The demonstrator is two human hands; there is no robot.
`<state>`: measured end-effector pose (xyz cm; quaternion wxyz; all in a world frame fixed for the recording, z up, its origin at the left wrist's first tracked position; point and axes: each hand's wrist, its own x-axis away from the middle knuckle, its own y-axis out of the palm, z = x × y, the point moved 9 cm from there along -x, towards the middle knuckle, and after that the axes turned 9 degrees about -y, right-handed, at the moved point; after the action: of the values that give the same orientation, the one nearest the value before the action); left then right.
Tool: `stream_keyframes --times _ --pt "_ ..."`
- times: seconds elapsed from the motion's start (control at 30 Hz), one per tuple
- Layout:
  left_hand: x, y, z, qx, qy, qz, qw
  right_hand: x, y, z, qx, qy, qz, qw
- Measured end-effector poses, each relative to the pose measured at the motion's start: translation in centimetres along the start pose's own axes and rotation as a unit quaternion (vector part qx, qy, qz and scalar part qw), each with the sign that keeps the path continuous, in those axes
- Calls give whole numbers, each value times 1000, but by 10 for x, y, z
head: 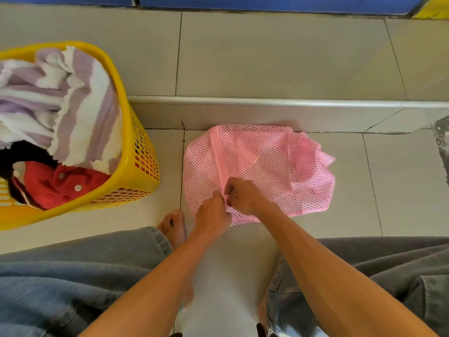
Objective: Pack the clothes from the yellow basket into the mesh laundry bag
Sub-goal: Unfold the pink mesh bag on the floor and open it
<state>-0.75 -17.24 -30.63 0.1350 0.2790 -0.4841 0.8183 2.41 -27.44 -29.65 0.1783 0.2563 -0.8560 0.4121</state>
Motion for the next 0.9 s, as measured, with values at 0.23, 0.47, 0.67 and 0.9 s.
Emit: stream_keyframes --times 0.23,0.47,0.67,0.9 --pt "20 23 4 -65 46 -165 983 -8 -55 -26 36 -54 90 994" --pt "10 5 -12 -55 5 -197 979 -13 -88 -40 5 -45 159 986" --pt "-31 -69 28 -24 -5 51 998 -15 -85 -46 -45 -21 131 990" --pt "-14 -26 38 -64 52 -110 991 -21 -108 -45 1 -33 163 986"
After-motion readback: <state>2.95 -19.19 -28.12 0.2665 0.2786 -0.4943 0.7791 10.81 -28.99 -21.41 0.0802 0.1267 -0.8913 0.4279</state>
